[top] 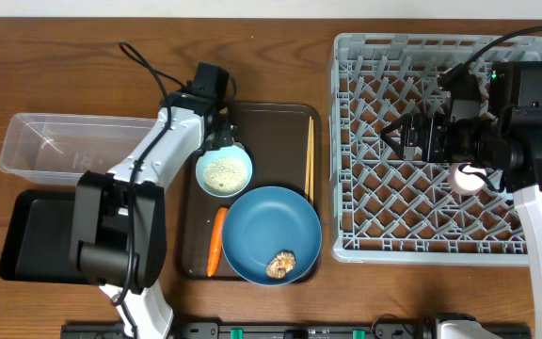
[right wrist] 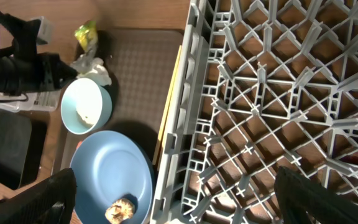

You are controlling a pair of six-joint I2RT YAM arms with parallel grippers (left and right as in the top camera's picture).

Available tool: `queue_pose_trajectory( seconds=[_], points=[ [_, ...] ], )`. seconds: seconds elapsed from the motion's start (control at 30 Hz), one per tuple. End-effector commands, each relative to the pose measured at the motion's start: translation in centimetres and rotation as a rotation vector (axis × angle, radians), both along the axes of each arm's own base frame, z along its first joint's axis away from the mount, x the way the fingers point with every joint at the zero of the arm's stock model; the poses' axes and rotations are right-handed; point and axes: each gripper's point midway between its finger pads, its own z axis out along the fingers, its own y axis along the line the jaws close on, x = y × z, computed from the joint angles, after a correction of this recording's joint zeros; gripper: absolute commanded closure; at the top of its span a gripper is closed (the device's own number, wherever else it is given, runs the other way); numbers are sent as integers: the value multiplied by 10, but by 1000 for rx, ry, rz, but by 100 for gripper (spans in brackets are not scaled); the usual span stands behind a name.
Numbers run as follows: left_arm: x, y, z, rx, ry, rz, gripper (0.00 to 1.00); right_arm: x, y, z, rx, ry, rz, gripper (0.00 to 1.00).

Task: Sort waste into correct bins and load items into the dishwasher rack
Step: 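Carry the wrapper to the clear plastic container and release it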

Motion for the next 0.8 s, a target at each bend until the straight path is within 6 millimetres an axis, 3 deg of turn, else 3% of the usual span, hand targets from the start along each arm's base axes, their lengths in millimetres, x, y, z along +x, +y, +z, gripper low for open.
queue_pose_trajectory(
  seconds=[0.0,0.2,0.33,0.43,0.6,0.77],
  points=[
    [5,4,48,-12,-100,13,94,0,2,1,-8,-8,15,5],
    [-16,13,128,-26,-250,14,94,2,2,2,-7,-16,15,5],
    [-36,60,161,131,-307,120,94,3,2,3,-7,-22,15,5],
    [-46,95,158,192,-280,246,94,4,2,4,-7,-29,15,4],
    [-62,141,130,170,-175,467,94,5,2,5,-6,-35,15,4],
    [-71,156,105,95,-81,572,94,6,2,5,-6,-39,15,4]
  ],
)
